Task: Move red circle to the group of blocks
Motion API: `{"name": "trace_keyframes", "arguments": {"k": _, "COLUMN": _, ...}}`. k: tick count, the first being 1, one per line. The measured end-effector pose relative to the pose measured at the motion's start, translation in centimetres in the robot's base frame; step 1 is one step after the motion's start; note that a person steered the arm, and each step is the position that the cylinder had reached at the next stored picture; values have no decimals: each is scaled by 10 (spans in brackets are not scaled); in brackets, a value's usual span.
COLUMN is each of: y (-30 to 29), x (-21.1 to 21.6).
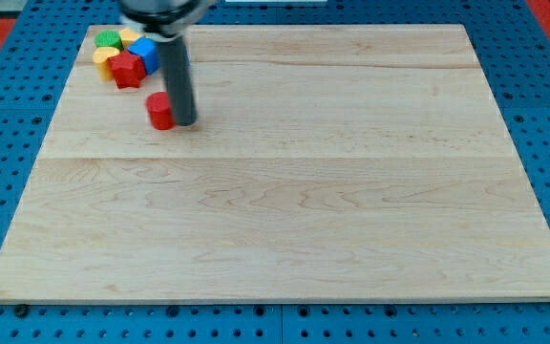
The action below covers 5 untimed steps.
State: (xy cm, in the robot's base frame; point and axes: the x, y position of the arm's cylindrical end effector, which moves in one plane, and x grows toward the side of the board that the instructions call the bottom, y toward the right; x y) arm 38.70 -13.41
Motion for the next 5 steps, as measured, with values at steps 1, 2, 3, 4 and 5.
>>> {"name": "trace_keyframes", "arguments": {"k": 1, "y": -17, "x": 12}}
{"name": "trace_keyframes", "arguments": {"k": 2, "y": -45, "x": -6}}
{"name": "trace_keyframes", "arguments": {"k": 3, "y": -45, "x": -21}}
{"name": "trace_keyframes", "arguments": {"k": 4, "y": -45, "x": -41}}
{"name": "trace_keyframes", "arguments": {"k": 5, "y": -42, "x": -44}}
